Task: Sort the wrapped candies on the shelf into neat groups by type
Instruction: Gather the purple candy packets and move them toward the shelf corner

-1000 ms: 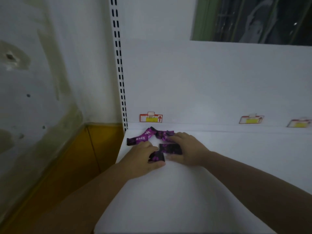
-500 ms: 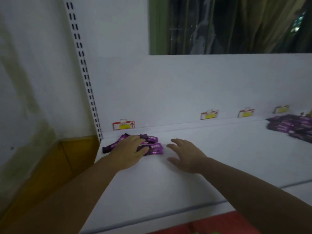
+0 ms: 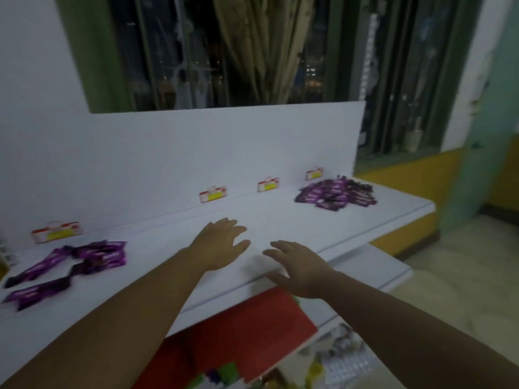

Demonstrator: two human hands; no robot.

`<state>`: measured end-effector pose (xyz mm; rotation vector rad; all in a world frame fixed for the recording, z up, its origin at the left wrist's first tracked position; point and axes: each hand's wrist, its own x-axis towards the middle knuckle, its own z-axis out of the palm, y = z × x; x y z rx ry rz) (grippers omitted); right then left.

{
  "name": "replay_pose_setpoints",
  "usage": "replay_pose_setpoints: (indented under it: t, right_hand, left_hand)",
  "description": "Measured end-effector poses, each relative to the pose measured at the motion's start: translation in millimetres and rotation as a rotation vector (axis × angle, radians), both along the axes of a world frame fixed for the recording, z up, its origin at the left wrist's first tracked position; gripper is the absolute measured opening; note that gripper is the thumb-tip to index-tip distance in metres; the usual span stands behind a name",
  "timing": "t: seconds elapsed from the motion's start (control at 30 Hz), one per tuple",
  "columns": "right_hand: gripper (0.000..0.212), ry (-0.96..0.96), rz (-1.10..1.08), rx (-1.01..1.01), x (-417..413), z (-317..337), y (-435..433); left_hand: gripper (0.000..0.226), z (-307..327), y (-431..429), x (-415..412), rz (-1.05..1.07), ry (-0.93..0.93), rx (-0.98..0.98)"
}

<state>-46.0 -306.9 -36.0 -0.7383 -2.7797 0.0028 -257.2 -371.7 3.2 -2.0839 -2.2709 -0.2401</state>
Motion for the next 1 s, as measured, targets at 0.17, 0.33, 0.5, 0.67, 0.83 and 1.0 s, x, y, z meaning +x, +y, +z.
replay_pose_setpoints:
  t: [0.17, 0.33, 0.5, 0.67, 0.83, 1.0]
  right_hand:
    - [0.055, 0.014, -0.108, 0.008, 74, 5, 40]
    - [0.054, 0.014, -0.185, 0.037, 113, 6, 95]
    - [0.053, -0.023, -0.199, 0.053, 128, 6, 156]
    - [0.055, -0.038, -0.182, 0.082, 144, 11, 221]
    - [0.056, -0.001, -0.156, 0.087, 164, 8, 278]
    - [0.054, 0.033, -0.070, 0.064, 169, -1, 340]
  left_hand:
    - [0.053, 10, 51, 64, -0.080, 0.015, 0.017]
    - [0.053, 15, 113, 98, -0.151, 0.023, 0.040]
    - [0.051, 8, 184, 113, -0.209, -0.016, 0.122]
    - [0.048, 2, 256, 120, -0.294, -0.013, 0.165]
    - [0.051, -3, 314, 127, -0.285, 0.013, 0.130]
    - [0.046, -11, 343, 147, -0.241, -0.007, 0.130]
